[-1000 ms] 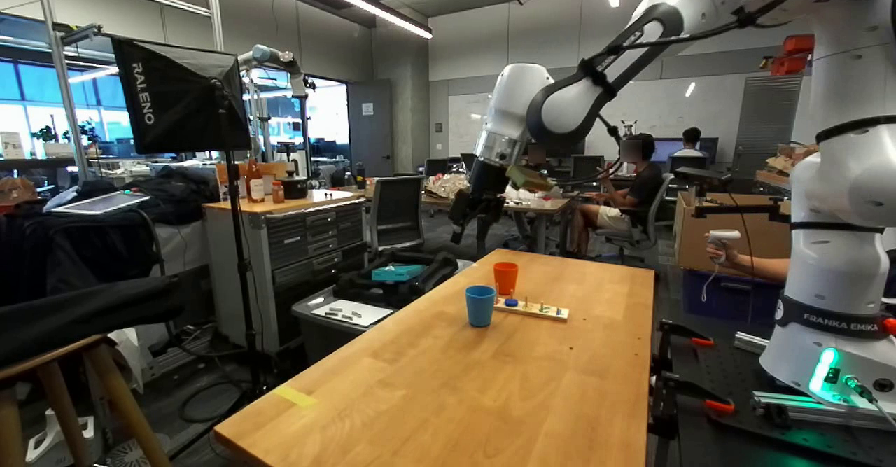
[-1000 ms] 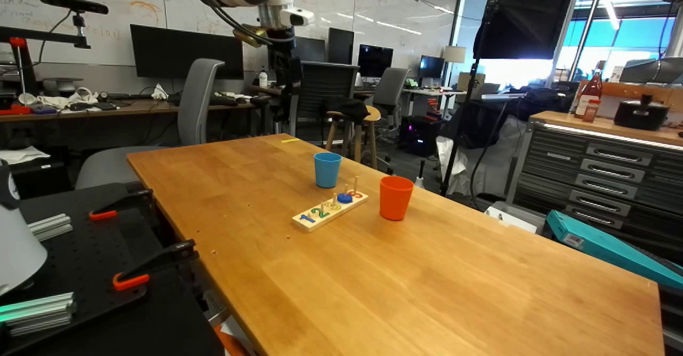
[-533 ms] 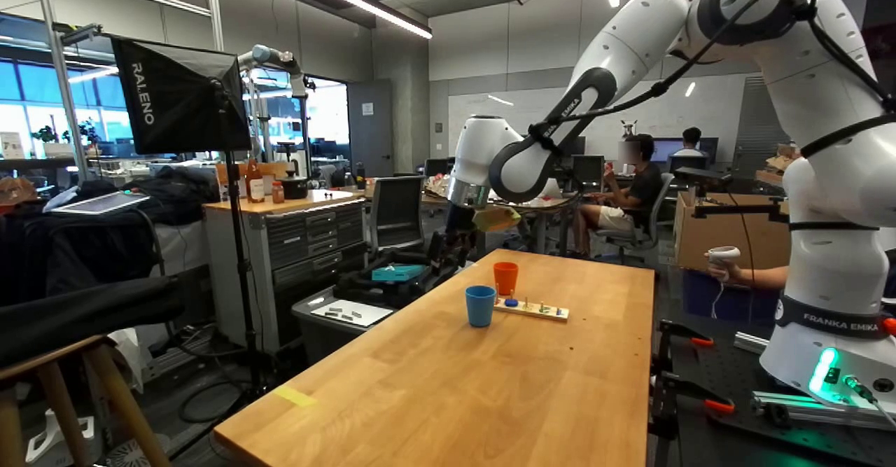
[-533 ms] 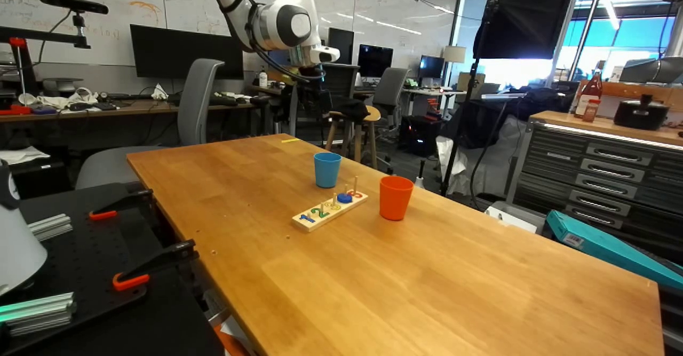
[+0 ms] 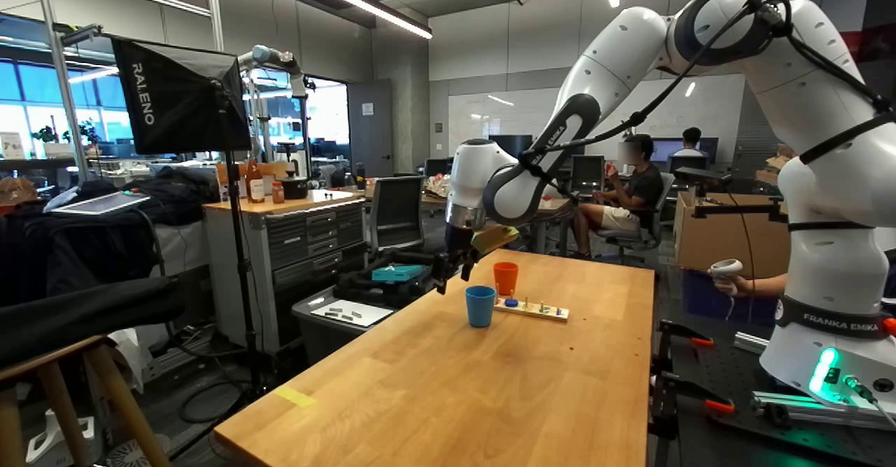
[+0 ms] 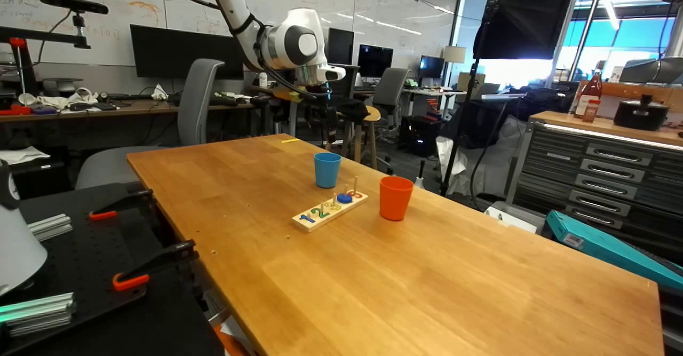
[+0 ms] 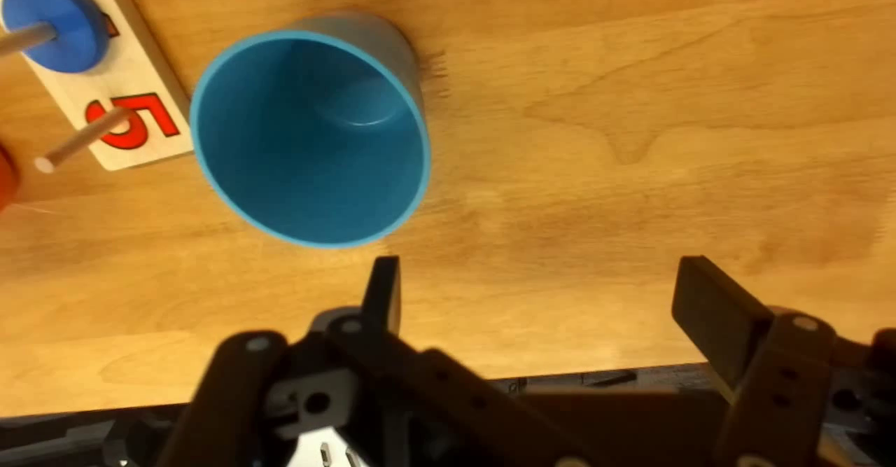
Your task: Put the blue cup inside the orange cup
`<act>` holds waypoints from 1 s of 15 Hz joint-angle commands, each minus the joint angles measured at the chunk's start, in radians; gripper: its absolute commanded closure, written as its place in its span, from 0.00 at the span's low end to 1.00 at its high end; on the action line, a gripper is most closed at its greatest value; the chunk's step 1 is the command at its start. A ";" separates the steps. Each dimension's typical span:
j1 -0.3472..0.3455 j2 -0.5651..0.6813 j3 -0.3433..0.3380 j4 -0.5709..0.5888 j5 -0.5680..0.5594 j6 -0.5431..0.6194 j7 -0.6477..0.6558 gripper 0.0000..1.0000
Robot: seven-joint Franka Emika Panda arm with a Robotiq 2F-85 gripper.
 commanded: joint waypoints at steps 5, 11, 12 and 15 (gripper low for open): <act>0.076 0.040 -0.116 0.011 -0.090 -0.040 0.089 0.00; 0.083 0.028 -0.096 -0.030 -0.077 -0.066 0.119 0.00; 0.087 0.028 -0.095 -0.036 -0.078 -0.066 0.128 0.00; 0.079 0.032 -0.075 -0.047 -0.064 -0.058 0.128 0.26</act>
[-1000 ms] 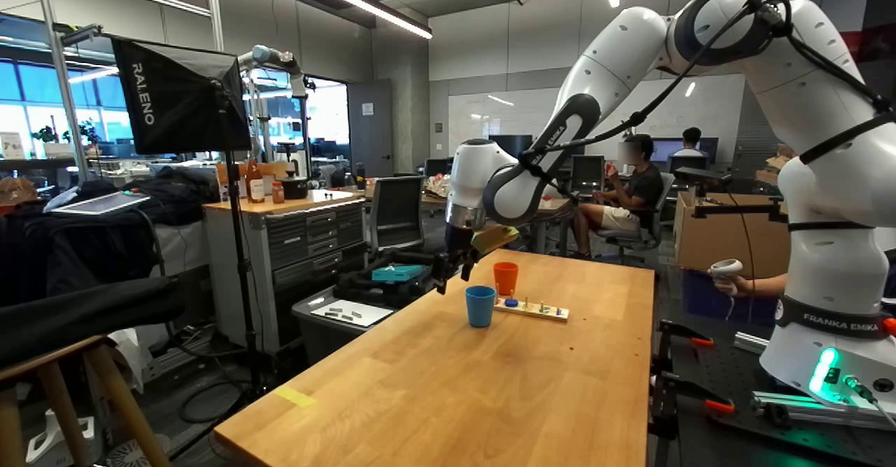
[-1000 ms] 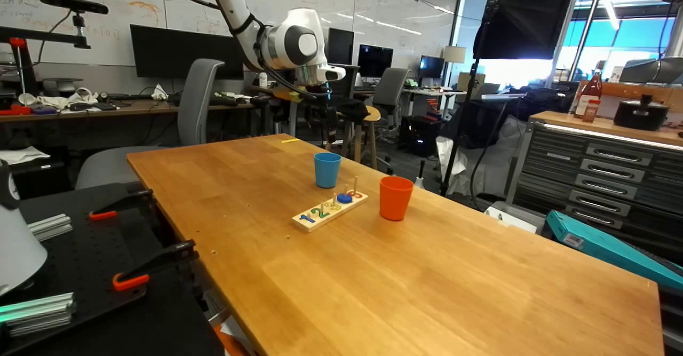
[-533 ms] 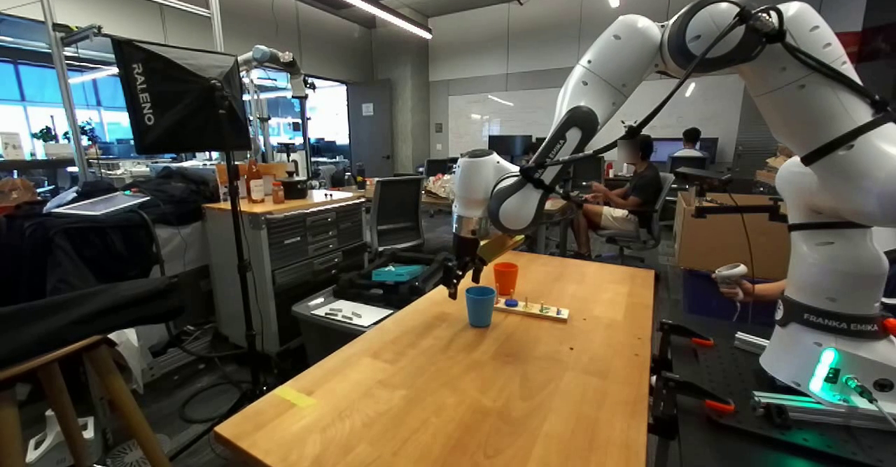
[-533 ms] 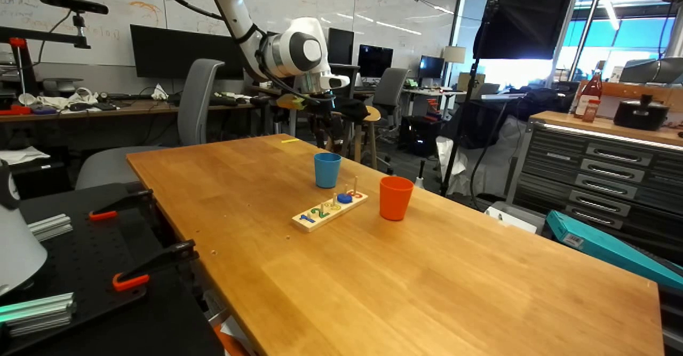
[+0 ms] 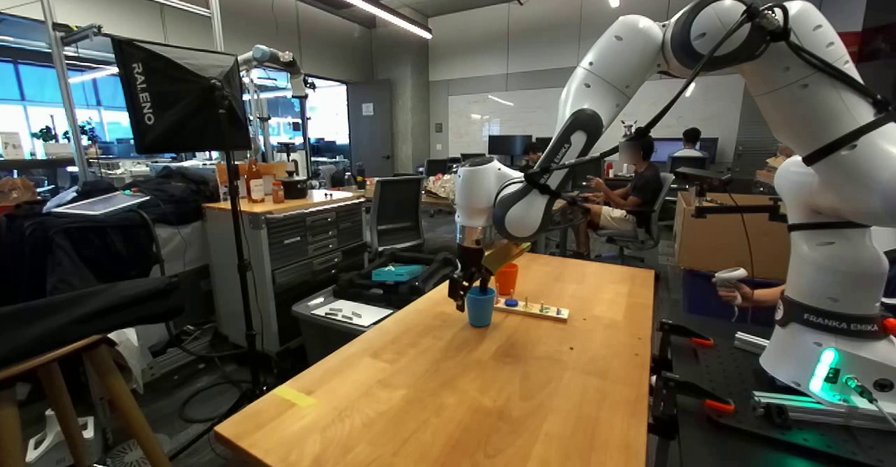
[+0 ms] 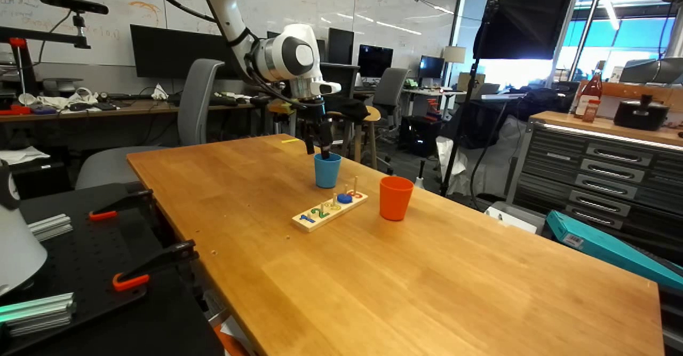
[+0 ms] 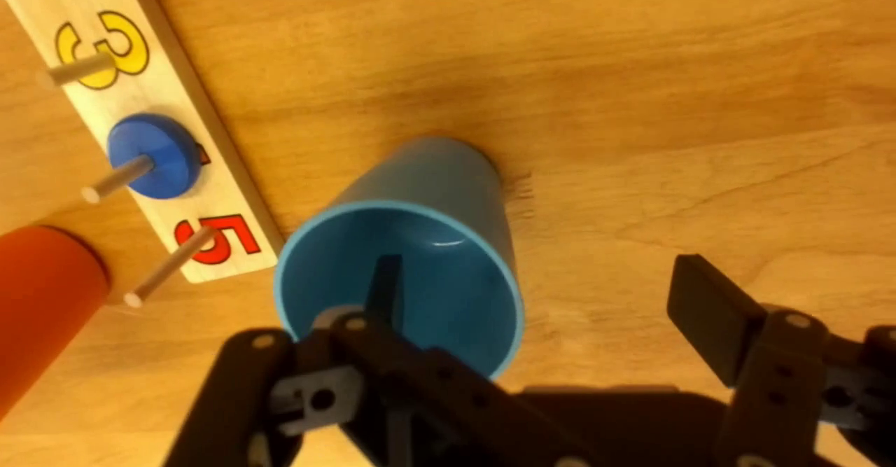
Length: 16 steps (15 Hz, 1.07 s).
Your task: Put the blue cup inside the orange cup
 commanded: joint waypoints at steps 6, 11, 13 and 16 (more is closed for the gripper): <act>0.006 0.006 0.006 0.000 0.004 -0.001 0.049 0.74; -0.006 0.010 -0.001 0.020 0.009 -0.011 0.067 1.00; -0.015 0.009 -0.009 0.043 0.015 -0.022 0.083 0.99; -0.026 0.004 -0.009 0.089 0.023 -0.035 0.106 0.99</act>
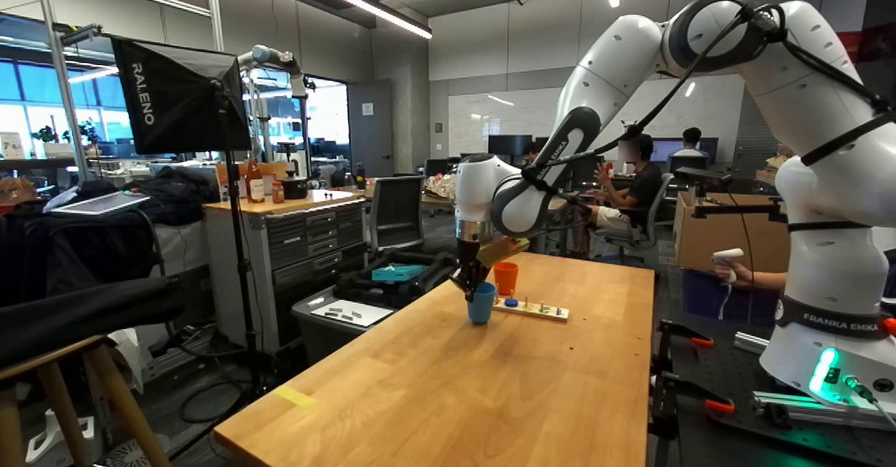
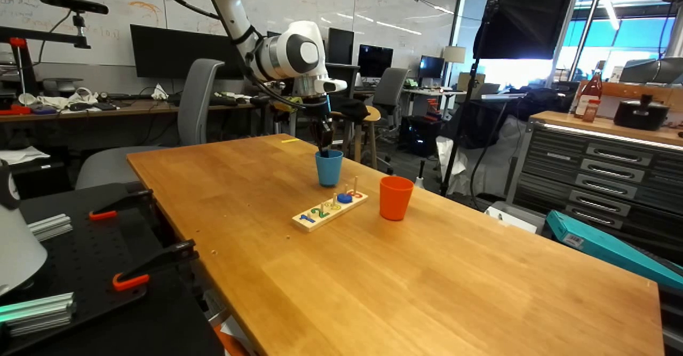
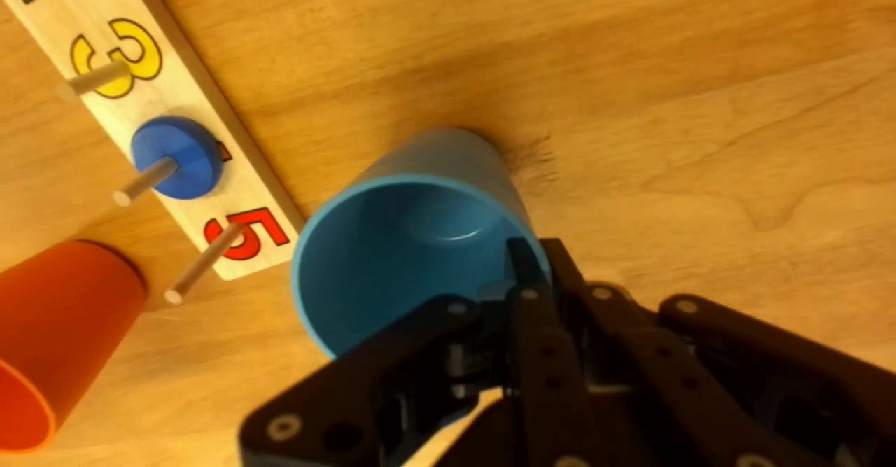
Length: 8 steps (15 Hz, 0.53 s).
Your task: Put the blue cup inside the orange cup
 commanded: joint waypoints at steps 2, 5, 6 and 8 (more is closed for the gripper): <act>-0.005 0.004 -0.014 0.137 0.014 -0.051 0.047 0.99; -0.011 -0.004 -0.037 0.249 0.000 -0.080 0.085 0.99; -0.012 -0.003 -0.046 0.281 -0.009 -0.091 0.100 0.99; -0.020 -0.007 -0.069 0.334 -0.030 -0.130 0.126 0.99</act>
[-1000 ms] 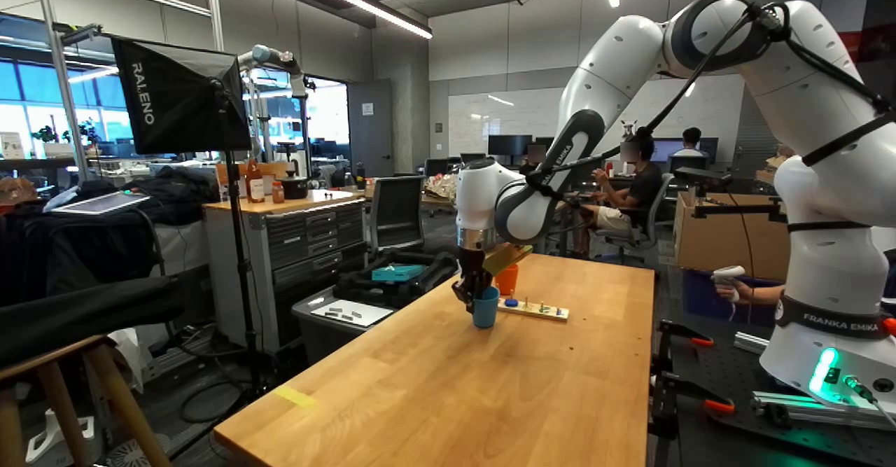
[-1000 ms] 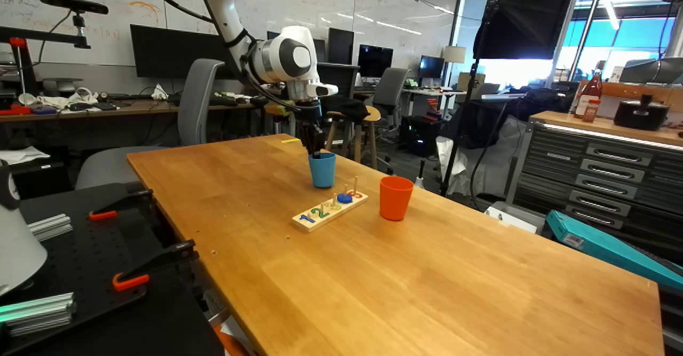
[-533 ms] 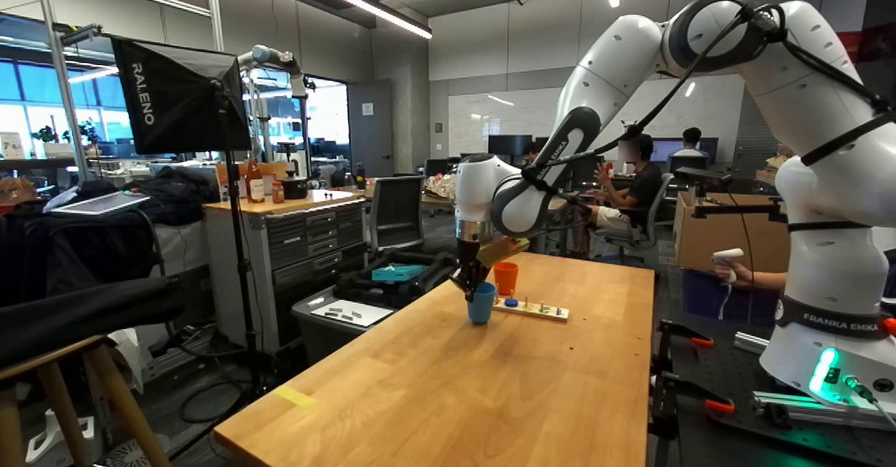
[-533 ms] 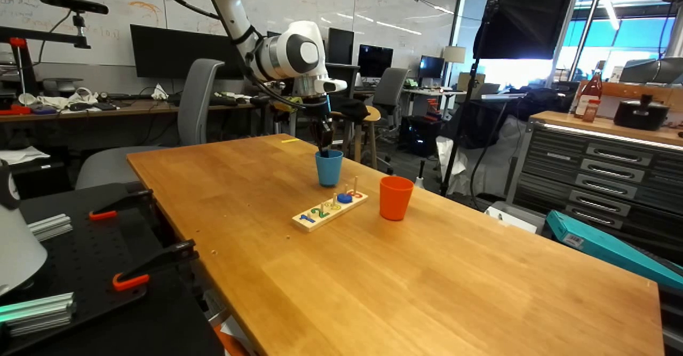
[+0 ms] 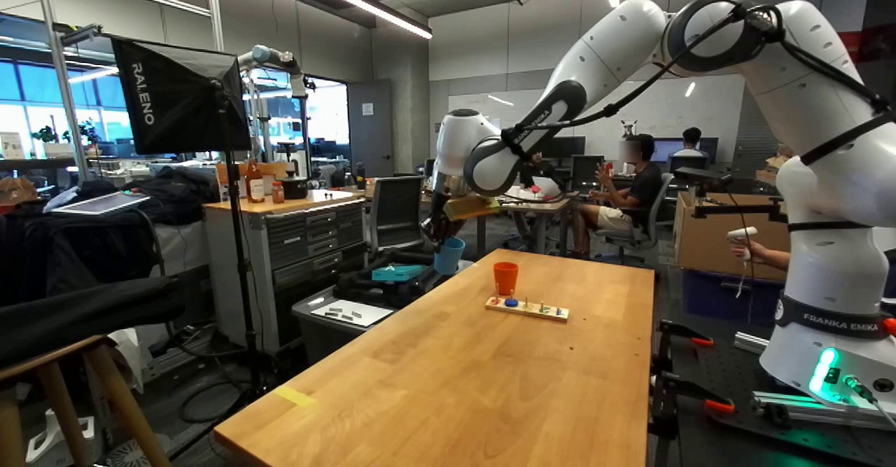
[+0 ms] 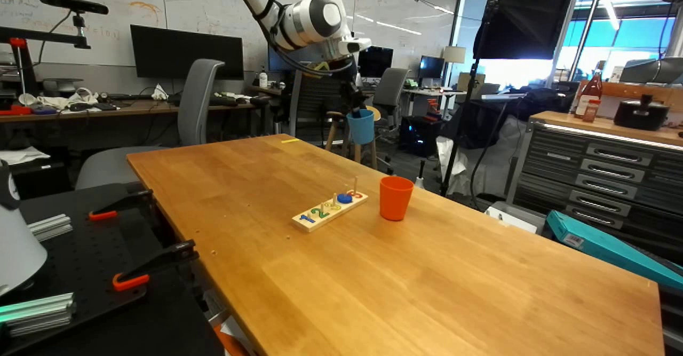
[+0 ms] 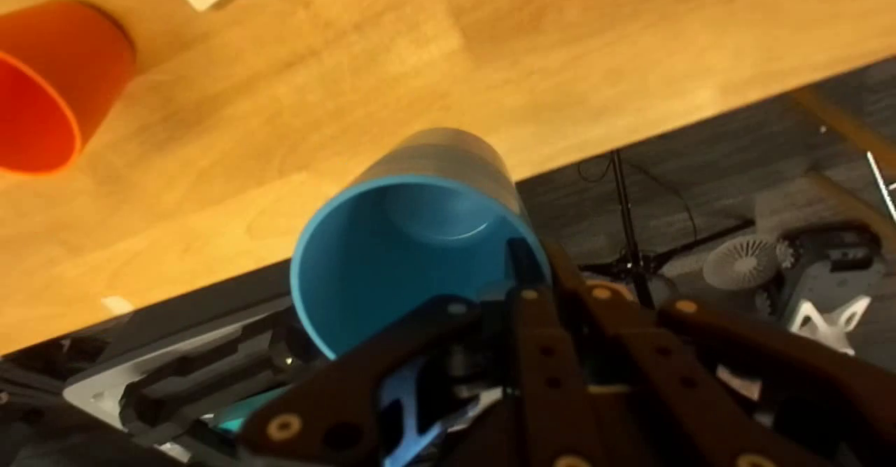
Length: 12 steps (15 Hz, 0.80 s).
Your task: Put the blue cup inside the orange cup
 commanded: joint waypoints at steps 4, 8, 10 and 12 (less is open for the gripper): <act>-0.032 -0.012 -0.073 0.129 -0.080 -0.148 0.101 0.99; -0.064 -0.042 -0.100 0.085 -0.162 -0.226 0.152 0.99; -0.081 -0.063 -0.102 0.046 -0.199 -0.263 0.172 0.99; -0.103 -0.079 -0.091 0.012 -0.217 -0.288 0.180 0.99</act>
